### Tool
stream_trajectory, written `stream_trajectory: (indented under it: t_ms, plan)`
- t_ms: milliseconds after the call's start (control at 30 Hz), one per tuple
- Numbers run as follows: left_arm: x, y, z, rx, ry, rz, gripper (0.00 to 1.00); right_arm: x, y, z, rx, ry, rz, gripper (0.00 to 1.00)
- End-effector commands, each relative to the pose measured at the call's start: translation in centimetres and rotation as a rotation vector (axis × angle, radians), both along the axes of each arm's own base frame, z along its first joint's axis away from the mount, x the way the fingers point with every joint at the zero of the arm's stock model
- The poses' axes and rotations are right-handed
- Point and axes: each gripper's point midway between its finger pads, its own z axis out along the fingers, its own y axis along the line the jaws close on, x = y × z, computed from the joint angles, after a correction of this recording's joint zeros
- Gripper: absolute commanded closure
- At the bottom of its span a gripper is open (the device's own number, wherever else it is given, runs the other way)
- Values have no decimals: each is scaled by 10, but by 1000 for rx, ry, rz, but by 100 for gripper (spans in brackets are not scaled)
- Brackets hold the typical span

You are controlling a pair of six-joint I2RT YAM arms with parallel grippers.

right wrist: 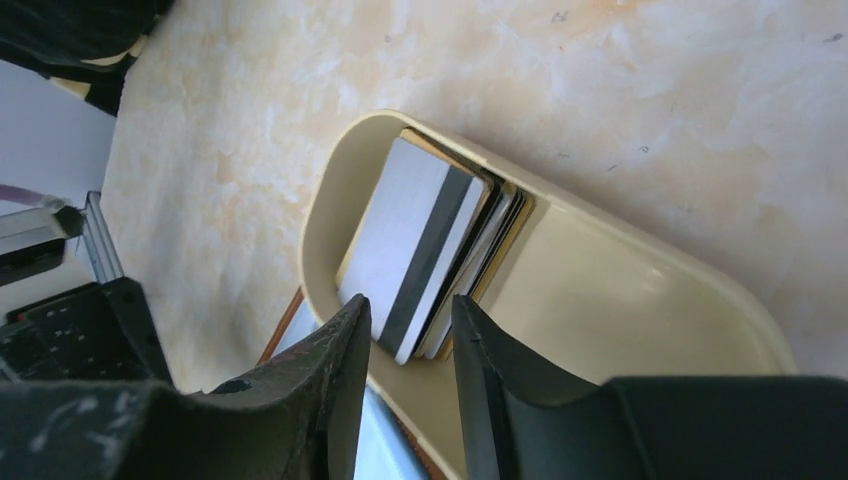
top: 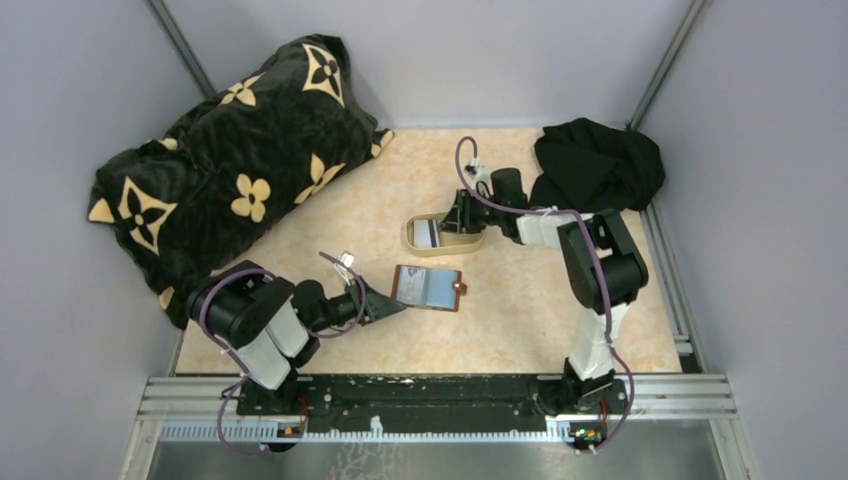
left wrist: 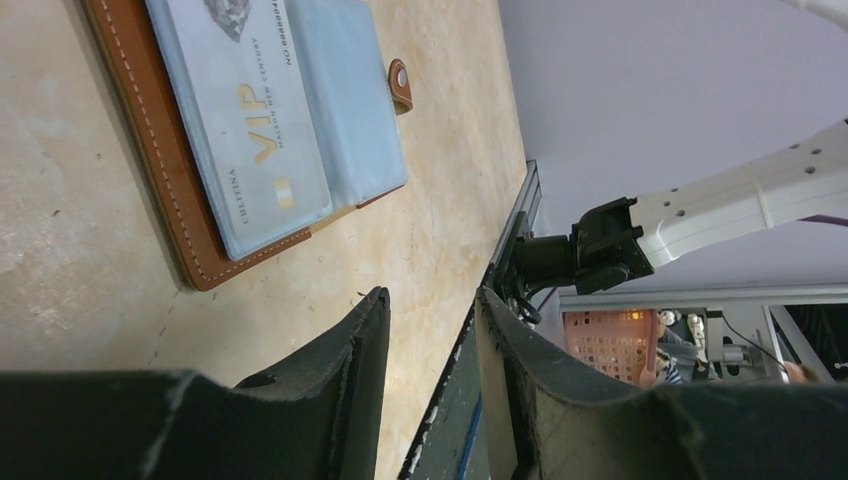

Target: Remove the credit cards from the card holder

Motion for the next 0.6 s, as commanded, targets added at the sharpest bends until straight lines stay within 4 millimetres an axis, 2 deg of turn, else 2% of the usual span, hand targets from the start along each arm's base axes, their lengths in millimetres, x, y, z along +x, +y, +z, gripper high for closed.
stream_trajectory:
  t_ms: [0, 67, 100, 167, 267, 367, 500, 567]
  plan:
    - [11, -1, 40, -97, -198, 21, 56, 17, -4, 87, 68, -281, -80, 64]
    - [19, -4, 34, -82, -173, 35, 56, 14, -8, 102, 64, -330, -109, 65]
    - [22, -4, 33, -79, -175, 41, 56, 10, -10, 118, 69, -371, -125, 66]
    - [29, -6, 33, -74, -185, 51, 56, -2, -6, 131, 74, -399, -116, 69]
    - [39, -8, 33, -63, -196, 52, 56, -30, 5, 132, 65, -404, -64, 89]
    - [50, -9, 29, -35, -194, 60, 56, -66, 19, 110, 32, -364, -1, 99]
    - [64, -8, 12, 38, -158, 85, 54, -112, 24, 68, 29, -275, 15, 100]
    - [69, -7, 5, 69, -149, 99, 52, -127, 25, 53, 50, -226, 11, 100]
